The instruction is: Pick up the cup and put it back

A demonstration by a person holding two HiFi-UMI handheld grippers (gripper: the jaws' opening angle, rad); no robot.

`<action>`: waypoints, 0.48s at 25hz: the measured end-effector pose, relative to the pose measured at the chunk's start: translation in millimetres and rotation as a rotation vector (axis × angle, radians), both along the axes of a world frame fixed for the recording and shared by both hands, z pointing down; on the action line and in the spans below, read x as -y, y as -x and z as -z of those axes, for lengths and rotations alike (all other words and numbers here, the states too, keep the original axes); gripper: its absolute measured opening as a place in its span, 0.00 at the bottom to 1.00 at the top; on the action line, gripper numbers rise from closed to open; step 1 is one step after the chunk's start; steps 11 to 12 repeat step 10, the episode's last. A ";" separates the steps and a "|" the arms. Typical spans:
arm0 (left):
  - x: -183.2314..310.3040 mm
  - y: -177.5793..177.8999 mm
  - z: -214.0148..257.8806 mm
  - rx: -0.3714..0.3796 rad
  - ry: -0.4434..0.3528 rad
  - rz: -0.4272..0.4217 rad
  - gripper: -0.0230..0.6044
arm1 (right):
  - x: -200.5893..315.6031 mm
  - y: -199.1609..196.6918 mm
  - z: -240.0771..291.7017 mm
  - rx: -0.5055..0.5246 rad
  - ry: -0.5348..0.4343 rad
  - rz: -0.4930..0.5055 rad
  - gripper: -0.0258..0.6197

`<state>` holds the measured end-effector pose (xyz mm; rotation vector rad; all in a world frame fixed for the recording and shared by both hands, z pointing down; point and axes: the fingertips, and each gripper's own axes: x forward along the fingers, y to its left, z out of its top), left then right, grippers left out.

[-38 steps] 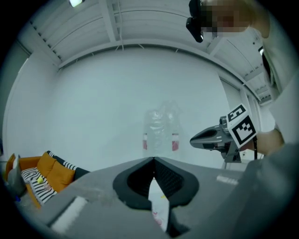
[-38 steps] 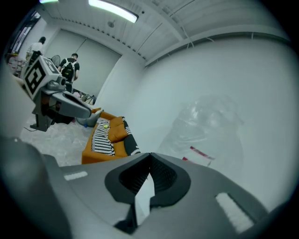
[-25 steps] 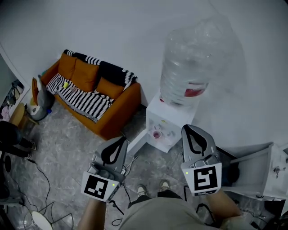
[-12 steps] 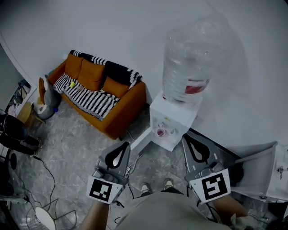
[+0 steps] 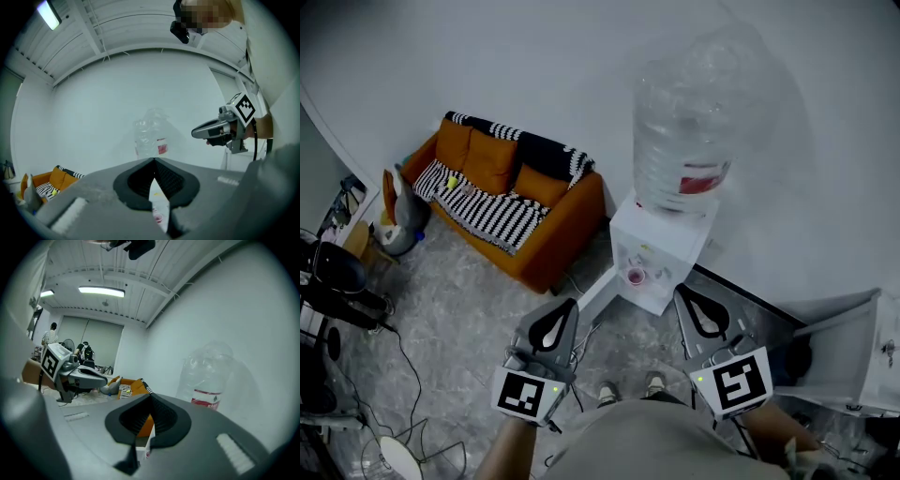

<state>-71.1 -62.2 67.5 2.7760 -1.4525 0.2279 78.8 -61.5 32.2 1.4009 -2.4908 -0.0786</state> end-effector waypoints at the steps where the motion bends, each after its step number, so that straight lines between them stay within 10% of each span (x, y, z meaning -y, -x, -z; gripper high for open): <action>1: 2.0 2.8 -0.6 0.007 -0.004 0.007 0.04 | 0.8 0.1 -0.6 0.013 0.009 0.002 0.04; 12: 8.1 11.2 5.5 0.024 -0.009 0.022 0.04 | 6.7 -6.7 -5.8 0.089 0.065 -0.009 0.04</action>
